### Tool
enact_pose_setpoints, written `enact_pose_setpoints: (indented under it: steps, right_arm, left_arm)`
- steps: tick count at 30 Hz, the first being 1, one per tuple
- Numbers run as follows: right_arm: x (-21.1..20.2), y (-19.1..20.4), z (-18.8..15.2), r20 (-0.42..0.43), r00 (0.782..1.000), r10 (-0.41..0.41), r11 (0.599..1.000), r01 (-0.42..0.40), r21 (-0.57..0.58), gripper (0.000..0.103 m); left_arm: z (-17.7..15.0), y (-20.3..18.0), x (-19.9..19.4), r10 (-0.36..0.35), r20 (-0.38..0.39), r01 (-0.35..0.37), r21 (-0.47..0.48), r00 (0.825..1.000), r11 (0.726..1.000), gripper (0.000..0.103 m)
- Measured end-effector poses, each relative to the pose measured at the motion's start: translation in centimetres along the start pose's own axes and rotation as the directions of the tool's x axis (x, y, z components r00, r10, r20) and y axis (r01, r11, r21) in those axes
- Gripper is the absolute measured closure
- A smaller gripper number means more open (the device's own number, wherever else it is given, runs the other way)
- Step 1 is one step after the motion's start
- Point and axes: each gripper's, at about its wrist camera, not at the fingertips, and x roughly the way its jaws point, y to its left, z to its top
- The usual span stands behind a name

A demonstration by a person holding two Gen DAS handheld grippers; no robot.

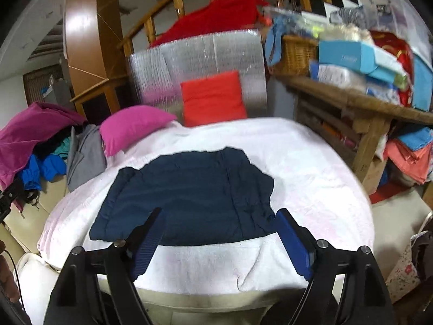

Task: Fold large clothes

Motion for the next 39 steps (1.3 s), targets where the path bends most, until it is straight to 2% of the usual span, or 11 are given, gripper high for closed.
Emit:
enact_pose_setpoints:
  steps: [7,11,15,18,21,29,39]
  right_arm:
    - [-4.8,1.2,0.0,0.09,0.996,-0.006,1.0,0.004,0.013,0.01]
    - [-7.3,1.4,0.1,0.157,0.987,-0.027,0.999,0.024,0.021,0.007]
    - [-9.0,2.0,0.1,0.18,0.984,-0.006,1.0,0.004,0.015,0.006]
    - [-9.6,2.3,0.0,0.198,0.98,-0.019,1.0,0.02,-0.001,0.006]
    - [-9.4,2.5,-0.1,0.185,0.982,-0.027,1.0,0.029,-0.008,0.006]
    - [-8.3,3.1,-0.9,0.147,0.989,-0.01,1.0,0.01,-0.004,0.006]
    - [-7.7,3.5,-1.4,0.129,0.992,0.005,1.0,-0.003,-0.017,0.006]
  left_arm:
    - [0.2,-0.2,-3.8,0.011,0.034,-0.013,0.039,0.999,0.999,0.003]
    - [0.3,-0.2,-5.6,0.058,0.07,-0.062,0.059,0.996,0.996,0.002]
    - [0.4,-0.3,-7.1,0.086,0.106,-0.094,0.073,0.991,0.993,0.002]
    - [0.6,-0.4,-8.0,0.077,0.123,-0.087,0.077,0.989,0.993,0.002]
    - [0.9,-0.3,-8.2,0.056,0.118,-0.065,0.076,0.991,0.995,0.002]
    - [0.8,-0.1,-7.8,0.064,0.085,-0.068,0.048,0.994,0.996,0.002]
    - [0.6,-0.6,-8.2,0.071,0.098,-0.078,0.072,0.993,0.994,0.002]
